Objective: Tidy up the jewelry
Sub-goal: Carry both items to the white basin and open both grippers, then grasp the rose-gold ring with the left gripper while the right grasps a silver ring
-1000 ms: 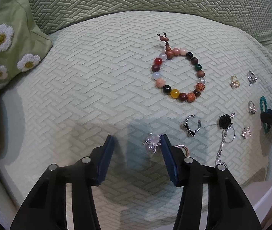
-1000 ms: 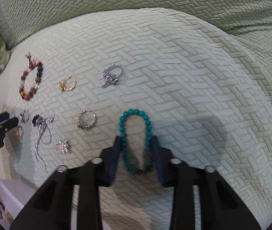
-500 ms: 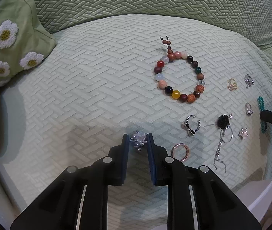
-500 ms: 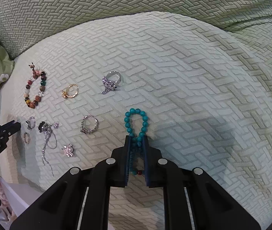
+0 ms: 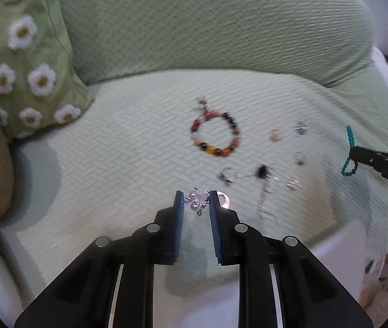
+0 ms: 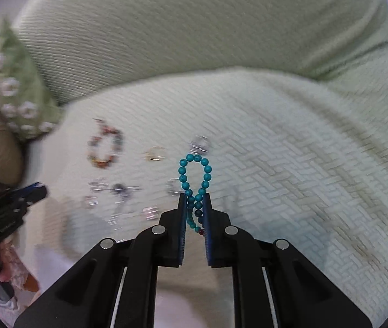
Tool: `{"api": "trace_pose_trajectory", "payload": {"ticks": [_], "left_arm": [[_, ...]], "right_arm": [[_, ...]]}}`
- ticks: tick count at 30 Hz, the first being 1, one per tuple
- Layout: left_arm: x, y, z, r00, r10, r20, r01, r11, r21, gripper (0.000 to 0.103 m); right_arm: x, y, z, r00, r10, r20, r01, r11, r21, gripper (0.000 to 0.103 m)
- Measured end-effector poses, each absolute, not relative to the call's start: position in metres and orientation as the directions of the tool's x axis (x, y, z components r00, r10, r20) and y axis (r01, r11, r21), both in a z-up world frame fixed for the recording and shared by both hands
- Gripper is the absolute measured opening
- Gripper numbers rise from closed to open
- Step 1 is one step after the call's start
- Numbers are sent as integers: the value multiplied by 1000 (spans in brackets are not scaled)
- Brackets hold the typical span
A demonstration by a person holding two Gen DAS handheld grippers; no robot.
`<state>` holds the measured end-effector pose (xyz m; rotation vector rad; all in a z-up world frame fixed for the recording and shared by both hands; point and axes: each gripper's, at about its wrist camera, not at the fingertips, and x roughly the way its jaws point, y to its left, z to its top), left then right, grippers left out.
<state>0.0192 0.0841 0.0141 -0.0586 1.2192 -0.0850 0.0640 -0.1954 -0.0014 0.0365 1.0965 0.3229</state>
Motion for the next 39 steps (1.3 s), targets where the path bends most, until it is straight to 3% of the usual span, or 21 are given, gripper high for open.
{"api": "trace_pose_trajectory", "payload": {"ticks": [5, 15, 20, 22, 23, 24, 26, 30, 32, 35, 39], "left_arm": [[-33, 59, 46, 378, -150, -914, 114, 987, -115, 18], [-100, 25, -29, 189, -106, -976, 159, 984, -76, 18], [-110, 22, -50, 146, -102, -984, 149, 986, -80, 18], [-112, 21, -49, 152, -100, -983, 146, 986, -77, 20], [-113, 22, -48, 155, -92, -984, 139, 988, -70, 22], [-113, 21, -47, 155, -90, -984, 133, 989, -70, 29], [-113, 25, -42, 164, -102, -981, 117, 990, -84, 50], [-112, 38, -15, 212, -181, -960, 106, 981, -162, 61], [-103, 45, 6, 265, -188, -946, 105, 981, -165, 80], [-77, 54, 21, 322, -135, -937, 79, 990, -115, 85], [-19, 61, 15, 295, -128, -947, 48, 992, -119, 85]], "right_arm": [[-13, -170, 36, 441, 347, -828, -387, 906, 173, 13], [-82, -150, -66, 190, 278, -942, -436, 883, 173, 13], [-96, -137, -85, 180, 211, -961, -452, 885, 110, 14], [-100, -134, -84, 175, 214, -961, -460, 881, 113, 18], [-101, -134, -83, 180, 217, -960, -459, 881, 113, 29], [-102, -136, -79, 189, 221, -957, -456, 883, 113, 45], [-104, -141, -71, 213, 232, -949, -449, 886, 115, 56], [-103, -157, -36, 279, 276, -920, -429, 893, 138, 56], [-96, -171, -6, 343, 282, -896, -414, 902, 125, 56], [-65, -184, 23, 421, 240, -875, -363, 928, 81, 66], [-7, -199, 30, 419, 232, -878, -303, 947, 106, 66]]}}
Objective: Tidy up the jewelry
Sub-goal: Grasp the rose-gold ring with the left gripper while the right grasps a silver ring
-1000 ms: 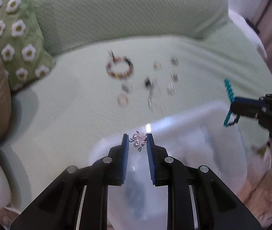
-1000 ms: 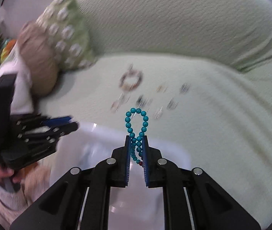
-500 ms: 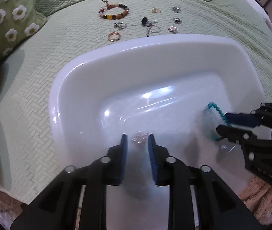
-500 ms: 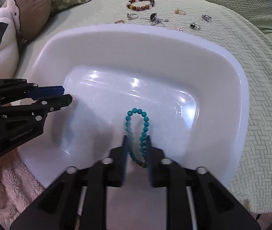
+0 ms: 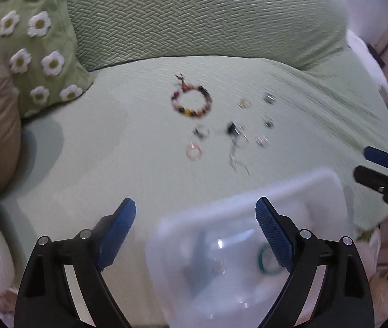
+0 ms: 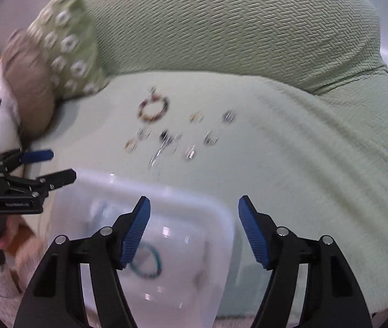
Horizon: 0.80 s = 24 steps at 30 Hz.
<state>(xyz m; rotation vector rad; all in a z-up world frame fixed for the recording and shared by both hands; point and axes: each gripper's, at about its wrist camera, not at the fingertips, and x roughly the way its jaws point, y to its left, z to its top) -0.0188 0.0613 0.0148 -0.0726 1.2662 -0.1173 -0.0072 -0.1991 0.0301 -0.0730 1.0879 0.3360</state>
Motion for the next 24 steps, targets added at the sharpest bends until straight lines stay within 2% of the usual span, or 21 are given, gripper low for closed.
{"api": "trace_pose_trajectory", "payload": {"ticks": [5, 10, 12, 16, 19, 22, 24], "left_arm": [[36, 61, -33, 203, -110, -973, 2, 994, -112, 85], [65, 56, -72, 132, -90, -987, 15, 996, -89, 85], [70, 55, -82, 116, -75, -990, 18, 997, -73, 82], [76, 54, -99, 84, -63, -994, 21, 998, -62, 57], [77, 49, -102, 99, -25, -995, 44, 999, -21, 52], [76, 44, -101, 112, -19, -993, 52, 999, -14, 32], [76, 40, -98, 114, -22, -993, 53, 998, -16, 23]], "right_arm": [[72, -197, -3, 364, 200, -910, -210, 969, 129, 66], [96, -202, -28, 323, 194, -926, -161, 976, 148, 66], [95, -203, -32, 318, 190, -929, -160, 976, 145, 66], [93, -204, -38, 305, 193, -933, -168, 975, 147, 66], [93, -202, -43, 293, 183, -938, -170, 976, 138, 66], [94, -201, -48, 287, 167, -943, -166, 978, 123, 66], [95, -203, -51, 294, 143, -945, -152, 983, 102, 66]]}}
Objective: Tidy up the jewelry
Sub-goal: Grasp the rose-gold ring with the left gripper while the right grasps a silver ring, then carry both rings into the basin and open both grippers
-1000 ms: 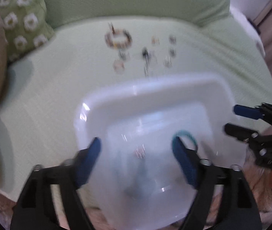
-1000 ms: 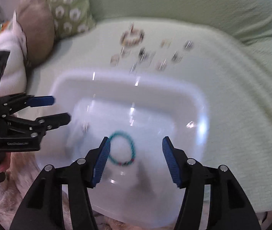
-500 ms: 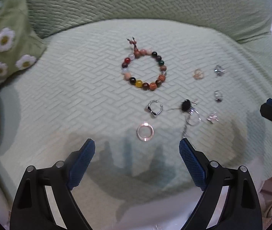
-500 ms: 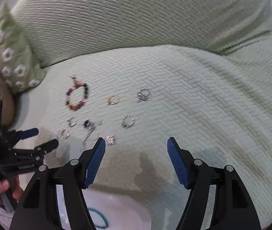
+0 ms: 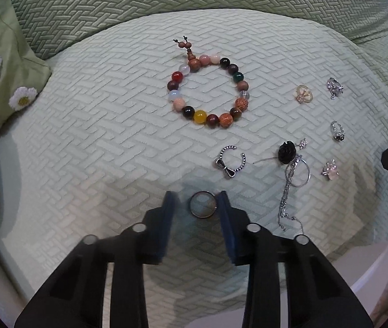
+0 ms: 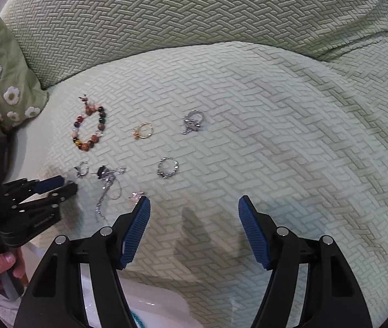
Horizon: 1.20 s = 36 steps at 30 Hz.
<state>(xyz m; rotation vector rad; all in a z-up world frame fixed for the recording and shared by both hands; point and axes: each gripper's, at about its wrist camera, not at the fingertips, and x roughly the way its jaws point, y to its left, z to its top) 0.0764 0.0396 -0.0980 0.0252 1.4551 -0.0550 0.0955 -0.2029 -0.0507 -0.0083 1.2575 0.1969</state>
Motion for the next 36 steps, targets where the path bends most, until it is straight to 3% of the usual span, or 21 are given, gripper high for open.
{"api": "trace_pose_trajectory", "payload": {"ticks": [12, 17, 22, 26, 32, 36], "left_arm": [[60, 54, -80, 146, -40, -989, 52, 998, -32, 21], [54, 62, -69, 169, -38, -985, 45, 998, -31, 21], [49, 60, -62, 180, -51, -982, 58, 998, -41, 21], [44, 65, -60, 174, -48, -984, 53, 998, -39, 21], [47, 65, -60, 187, -61, -980, 58, 997, -51, 21], [30, 68, -30, 255, -83, -963, 66, 995, -68, 21]], "right_arm": [[159, -207, -64, 321, 106, -941, -37, 994, 99, 66], [182, -183, -80, 294, 120, -948, -72, 992, 103, 66], [192, -159, -93, 271, 73, -960, -116, 992, 43, 49], [192, -151, -95, 273, 75, -959, -128, 991, 41, 24], [188, -164, -83, 290, 122, -949, -119, 989, 90, 24], [157, -180, -37, 348, 169, -922, -147, 981, 125, 24]]}}
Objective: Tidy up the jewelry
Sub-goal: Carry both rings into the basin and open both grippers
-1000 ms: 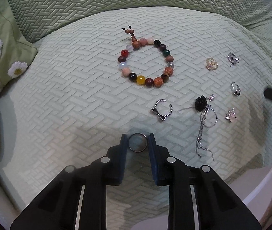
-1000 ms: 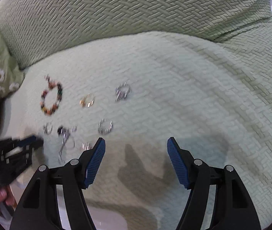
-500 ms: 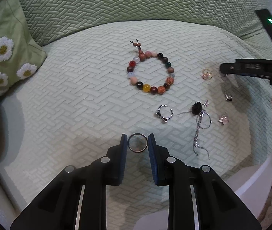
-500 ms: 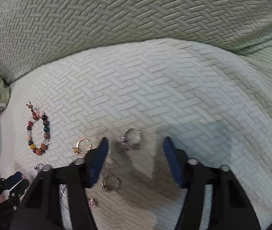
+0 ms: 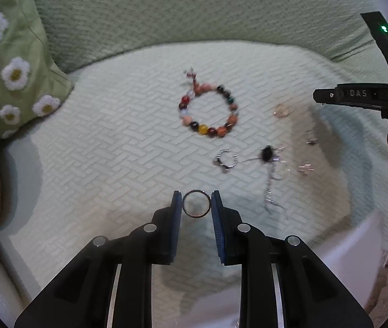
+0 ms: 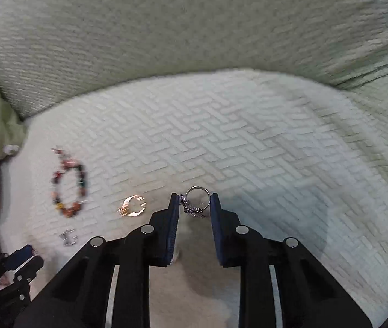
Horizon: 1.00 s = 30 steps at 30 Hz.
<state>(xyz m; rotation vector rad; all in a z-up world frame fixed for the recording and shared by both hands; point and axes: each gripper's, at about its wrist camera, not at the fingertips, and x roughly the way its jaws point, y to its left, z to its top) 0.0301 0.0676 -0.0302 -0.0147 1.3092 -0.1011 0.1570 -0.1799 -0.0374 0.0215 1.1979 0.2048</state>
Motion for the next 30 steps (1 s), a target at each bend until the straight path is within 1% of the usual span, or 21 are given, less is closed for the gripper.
{"api": "trace_pose_trajectory", "payload": {"ticks": [4, 6, 8, 11, 15, 18, 21, 25, 27, 30], "left_arm": [[-3, 64, 12, 339, -117, -933, 92, 992, -91, 21], [-25, 56, 26, 360, -141, -922, 122, 987, -103, 21], [-43, 50, 30, 356, -146, -923, 146, 984, -99, 21], [-77, 37, 18, 319, -162, -934, 175, 978, -110, 21], [-101, 25, -10, 275, -121, -954, 169, 983, -76, 21], [-103, 25, -34, 237, -109, -965, 144, 987, -76, 21], [-100, 26, -53, 213, -82, -974, 117, 991, -58, 21], [-97, 22, -68, 164, -143, -976, 128, 984, -122, 21], [-99, 18, -69, 169, -114, -979, 136, 986, -92, 21], [-97, 21, -68, 171, -123, -978, 121, 987, -103, 22]], "right_arm": [[96, -180, 19, 412, 225, -883, -229, 963, 139, 24], [57, -178, 37, 431, 253, -866, -281, 950, 138, 24], [24, -173, 41, 433, 265, -862, -327, 937, 124, 24], [-20, -172, 24, 394, 263, -881, -375, 921, 108, 24], [-59, -163, -22, 317, 237, -918, -392, 914, 100, 24], [-65, -158, -53, 289, 209, -934, -373, 924, 91, 24], [-64, -153, -71, 272, 183, -945, -363, 929, 75, 24], [-62, -147, -81, 260, 166, -951, -369, 928, 61, 24], [-61, -147, -80, 260, 168, -951, -368, 928, 63, 24], [-62, -150, -77, 261, 171, -950, -362, 930, 68, 25]]}}
